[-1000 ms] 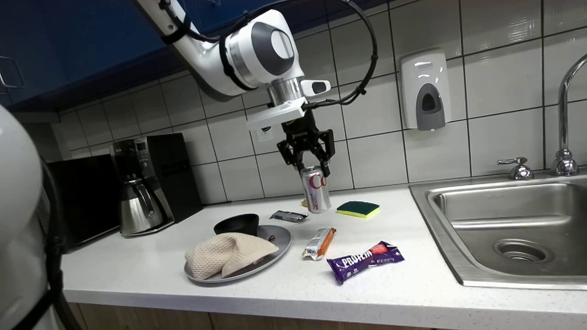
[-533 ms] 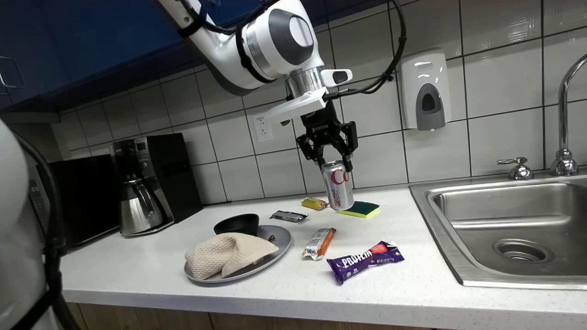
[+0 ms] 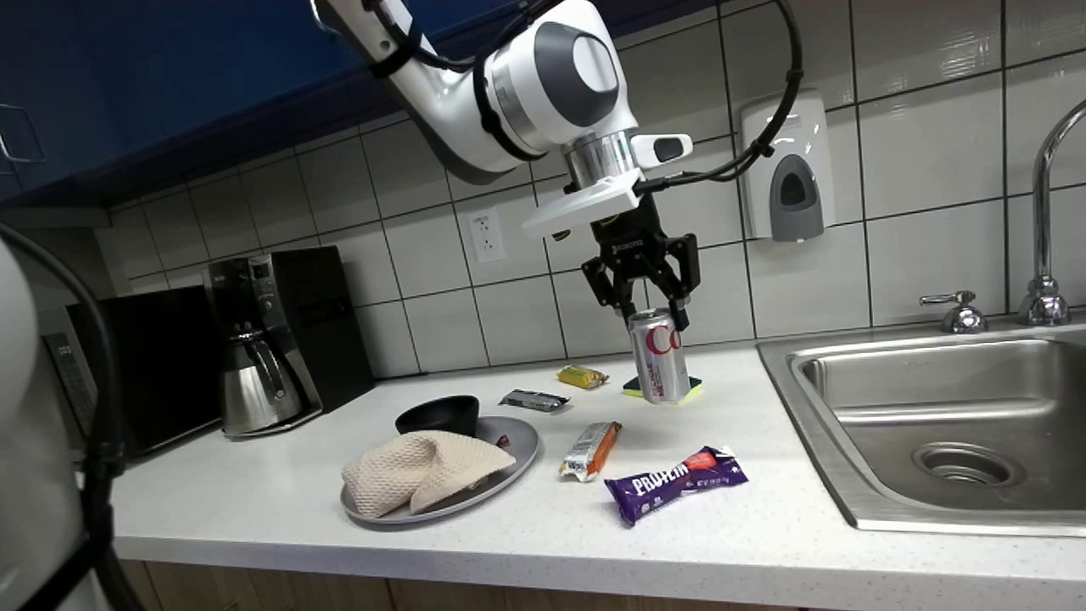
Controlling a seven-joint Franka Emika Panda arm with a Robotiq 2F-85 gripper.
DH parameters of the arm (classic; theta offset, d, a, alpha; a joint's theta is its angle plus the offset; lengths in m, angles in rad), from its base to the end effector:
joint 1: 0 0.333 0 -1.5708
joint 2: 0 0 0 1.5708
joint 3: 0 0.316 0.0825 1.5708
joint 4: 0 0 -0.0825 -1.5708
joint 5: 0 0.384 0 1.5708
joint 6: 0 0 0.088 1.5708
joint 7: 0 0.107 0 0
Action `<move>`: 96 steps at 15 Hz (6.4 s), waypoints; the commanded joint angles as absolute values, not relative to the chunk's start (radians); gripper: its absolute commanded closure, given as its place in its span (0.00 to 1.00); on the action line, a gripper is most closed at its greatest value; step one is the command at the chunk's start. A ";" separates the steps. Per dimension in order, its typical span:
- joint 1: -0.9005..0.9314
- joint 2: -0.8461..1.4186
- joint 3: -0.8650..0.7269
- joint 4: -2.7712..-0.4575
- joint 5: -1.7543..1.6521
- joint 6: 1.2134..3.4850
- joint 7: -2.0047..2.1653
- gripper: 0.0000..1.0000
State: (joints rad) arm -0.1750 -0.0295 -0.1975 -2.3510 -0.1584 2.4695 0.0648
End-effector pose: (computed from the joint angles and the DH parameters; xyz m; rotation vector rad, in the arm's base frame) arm 0.4779 -0.1865 0.3565 2.9735 -0.4812 0.1964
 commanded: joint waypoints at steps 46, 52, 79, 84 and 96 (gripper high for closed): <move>-0.177 -0.032 -0.200 -2.289 -0.135 2.410 -0.061 0.00; -0.140 -0.150 -0.164 -2.359 -0.098 2.348 -0.051 0.00; 0.094 -0.109 0.032 -2.348 0.083 2.307 -0.087 0.00; 0.116 -0.082 0.056 -2.329 0.091 2.310 -0.088 0.00; 0.164 0.009 0.117 -2.294 0.187 2.326 -0.132 0.00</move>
State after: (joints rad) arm 0.1661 -0.0270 0.0984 -2.3255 0.1473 2.3372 -0.0895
